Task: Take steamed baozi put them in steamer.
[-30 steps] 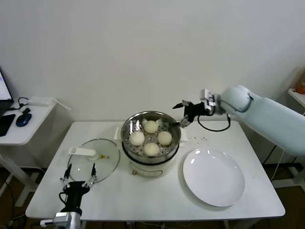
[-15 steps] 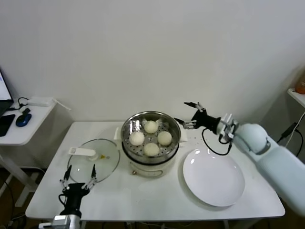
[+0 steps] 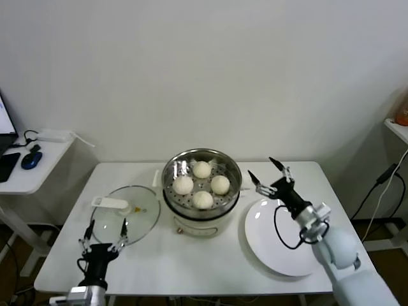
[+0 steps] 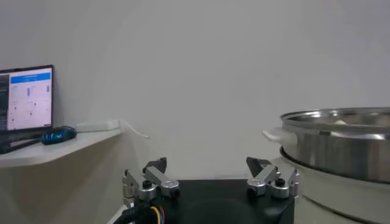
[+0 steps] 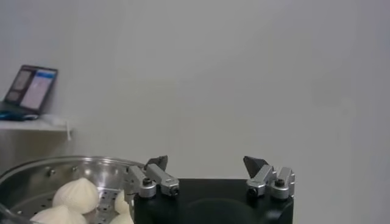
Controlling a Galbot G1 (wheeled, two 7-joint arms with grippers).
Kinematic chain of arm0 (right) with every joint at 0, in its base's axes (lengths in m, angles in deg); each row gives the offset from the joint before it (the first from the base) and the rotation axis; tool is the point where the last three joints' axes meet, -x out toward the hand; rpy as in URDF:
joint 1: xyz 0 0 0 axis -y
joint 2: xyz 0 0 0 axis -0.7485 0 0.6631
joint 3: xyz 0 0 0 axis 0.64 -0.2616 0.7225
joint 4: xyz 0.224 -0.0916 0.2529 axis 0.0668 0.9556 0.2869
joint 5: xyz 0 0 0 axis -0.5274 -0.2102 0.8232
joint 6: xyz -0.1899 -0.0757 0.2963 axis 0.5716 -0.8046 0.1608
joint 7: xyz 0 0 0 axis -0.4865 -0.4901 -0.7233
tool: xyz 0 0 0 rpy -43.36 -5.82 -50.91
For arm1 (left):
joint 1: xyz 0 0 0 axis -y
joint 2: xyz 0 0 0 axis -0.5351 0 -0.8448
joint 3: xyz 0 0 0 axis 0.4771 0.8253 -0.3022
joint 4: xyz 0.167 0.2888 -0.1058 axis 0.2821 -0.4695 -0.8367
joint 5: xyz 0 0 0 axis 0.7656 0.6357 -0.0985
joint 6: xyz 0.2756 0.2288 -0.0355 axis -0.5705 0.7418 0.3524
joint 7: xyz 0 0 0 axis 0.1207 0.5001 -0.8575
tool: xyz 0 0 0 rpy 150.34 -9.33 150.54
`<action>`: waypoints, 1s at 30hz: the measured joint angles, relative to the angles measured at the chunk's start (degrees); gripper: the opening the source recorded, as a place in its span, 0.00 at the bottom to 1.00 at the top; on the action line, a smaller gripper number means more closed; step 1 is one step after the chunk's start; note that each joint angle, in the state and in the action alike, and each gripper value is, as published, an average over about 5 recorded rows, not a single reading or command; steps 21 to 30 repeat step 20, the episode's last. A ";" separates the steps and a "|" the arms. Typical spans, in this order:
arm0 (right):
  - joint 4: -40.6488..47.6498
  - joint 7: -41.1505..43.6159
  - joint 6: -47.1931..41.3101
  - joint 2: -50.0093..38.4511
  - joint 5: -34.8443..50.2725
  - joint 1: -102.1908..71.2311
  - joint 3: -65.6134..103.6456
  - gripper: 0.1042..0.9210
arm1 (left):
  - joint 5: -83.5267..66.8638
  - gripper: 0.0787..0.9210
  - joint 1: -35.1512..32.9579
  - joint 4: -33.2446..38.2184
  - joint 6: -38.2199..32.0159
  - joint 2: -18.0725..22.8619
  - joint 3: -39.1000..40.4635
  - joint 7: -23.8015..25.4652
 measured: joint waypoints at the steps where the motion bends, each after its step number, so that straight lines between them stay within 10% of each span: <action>1: -0.18 -0.05 0.72 1.15 -0.16 -1.48 0.92 0.88 | -0.17 0.88 0.02 0.09 0.03 0.01 -0.10 0.10; 30: 0.37 -0.42 9.78 11.96 -0.94 -17.24 6.97 0.88 | -5.37 0.88 -1.29 0.09 0.76 0.74 -1.60 1.80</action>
